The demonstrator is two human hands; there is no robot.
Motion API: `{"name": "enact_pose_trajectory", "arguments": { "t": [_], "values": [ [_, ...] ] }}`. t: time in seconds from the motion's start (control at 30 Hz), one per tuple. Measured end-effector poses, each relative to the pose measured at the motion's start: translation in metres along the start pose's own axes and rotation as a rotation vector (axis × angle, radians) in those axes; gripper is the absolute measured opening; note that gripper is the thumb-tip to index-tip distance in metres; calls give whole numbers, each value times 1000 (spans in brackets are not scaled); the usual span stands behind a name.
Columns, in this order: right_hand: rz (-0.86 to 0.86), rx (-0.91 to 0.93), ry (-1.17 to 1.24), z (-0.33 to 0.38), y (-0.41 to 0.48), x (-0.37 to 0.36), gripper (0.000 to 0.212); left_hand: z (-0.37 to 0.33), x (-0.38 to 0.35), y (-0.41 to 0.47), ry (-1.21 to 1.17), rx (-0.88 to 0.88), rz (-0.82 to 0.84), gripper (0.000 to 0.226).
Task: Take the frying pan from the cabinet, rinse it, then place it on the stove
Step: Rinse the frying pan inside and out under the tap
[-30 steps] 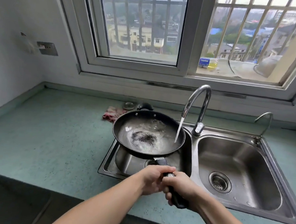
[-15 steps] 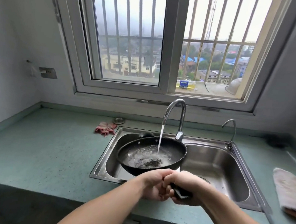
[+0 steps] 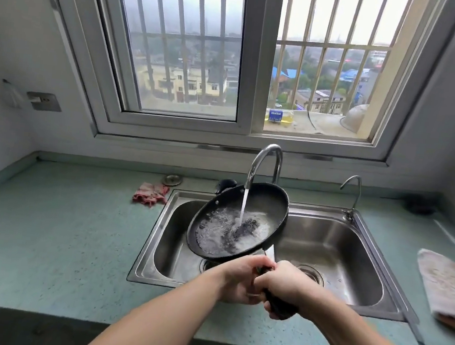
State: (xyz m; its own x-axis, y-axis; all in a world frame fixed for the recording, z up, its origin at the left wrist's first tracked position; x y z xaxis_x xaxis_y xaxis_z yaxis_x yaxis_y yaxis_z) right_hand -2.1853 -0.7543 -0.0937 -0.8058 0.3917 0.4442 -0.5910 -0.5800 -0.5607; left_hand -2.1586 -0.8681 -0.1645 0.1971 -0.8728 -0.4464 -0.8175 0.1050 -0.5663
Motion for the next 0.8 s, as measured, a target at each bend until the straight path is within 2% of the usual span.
{"name": "enact_pose_trajectory", "arguments": {
  "t": [0.1,0.2,0.27,0.33,0.47,0.63,0.8],
  "values": [
    [-16,-26,-80,4,17,1,19,-5,10,11,-29,7,9,18],
    [-36,-47,-108,5,39,-3,6,-7,21,24,-105,-13,11,15],
    [-33,-41,-105,6,53,-9,12,-11,29,29,-137,-17,-4,12],
    [-31,-39,-83,9,65,-14,14,-15,39,34,-171,-10,-16,14],
    [-38,-44,-41,12,84,-24,7,-20,62,43,-186,24,-26,35],
    [-25,4,56,13,101,-35,6,-23,87,51,-138,42,6,26],
    [23,44,148,11,118,-45,9,-22,104,51,-105,-11,-46,24]
  ]
}}
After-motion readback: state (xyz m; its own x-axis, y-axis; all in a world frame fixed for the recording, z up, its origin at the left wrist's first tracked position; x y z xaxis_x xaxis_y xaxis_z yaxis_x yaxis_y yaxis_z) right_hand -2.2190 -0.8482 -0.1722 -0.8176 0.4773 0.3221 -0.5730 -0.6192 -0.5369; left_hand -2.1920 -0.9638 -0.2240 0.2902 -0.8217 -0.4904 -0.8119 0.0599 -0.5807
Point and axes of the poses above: each hand's wrist, its own y-axis towards the middle knuckle, its own x-axis out of the back of the hand, z = x × y, the point moved 1 cm from there along y, towards the middle knuckle, and after that the axes turned 10 degrees about -y, right-handed, at the moved point
